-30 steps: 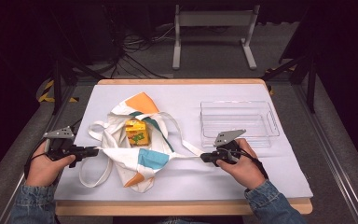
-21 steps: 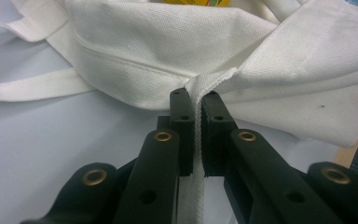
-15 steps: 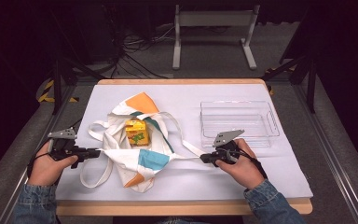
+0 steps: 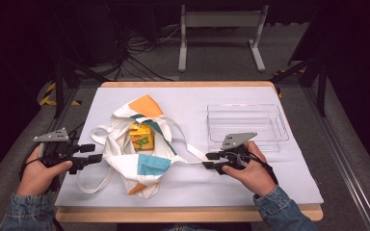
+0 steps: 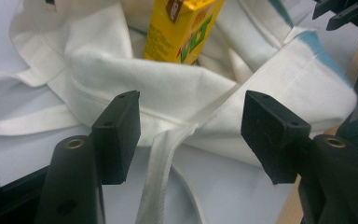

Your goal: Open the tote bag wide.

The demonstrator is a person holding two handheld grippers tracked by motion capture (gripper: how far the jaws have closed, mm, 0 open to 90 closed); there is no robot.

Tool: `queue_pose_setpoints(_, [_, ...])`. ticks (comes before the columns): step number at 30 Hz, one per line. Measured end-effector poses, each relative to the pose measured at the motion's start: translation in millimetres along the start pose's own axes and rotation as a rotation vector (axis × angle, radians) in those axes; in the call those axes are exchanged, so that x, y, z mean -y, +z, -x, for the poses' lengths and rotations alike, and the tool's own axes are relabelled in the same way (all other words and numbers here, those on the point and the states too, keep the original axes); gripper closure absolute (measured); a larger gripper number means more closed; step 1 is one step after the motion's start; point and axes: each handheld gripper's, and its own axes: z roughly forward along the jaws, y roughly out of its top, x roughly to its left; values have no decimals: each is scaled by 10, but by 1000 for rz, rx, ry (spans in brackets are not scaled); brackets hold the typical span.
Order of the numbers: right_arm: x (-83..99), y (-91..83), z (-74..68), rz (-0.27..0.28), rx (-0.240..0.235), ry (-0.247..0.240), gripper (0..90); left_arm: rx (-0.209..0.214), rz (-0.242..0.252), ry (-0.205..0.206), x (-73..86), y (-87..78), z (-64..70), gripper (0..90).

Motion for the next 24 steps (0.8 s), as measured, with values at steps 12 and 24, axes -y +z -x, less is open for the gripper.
queue_pose_setpoints(12, [-398, -90, -85, 135, -4, -44, 585, -63, 122, 37, -109, -133, 118, 377])
queue_pose_setpoints(24, [-732, 74, -43, 203, -42, -37, 564, -116, 178, 12, -137, -199, 107, 379])
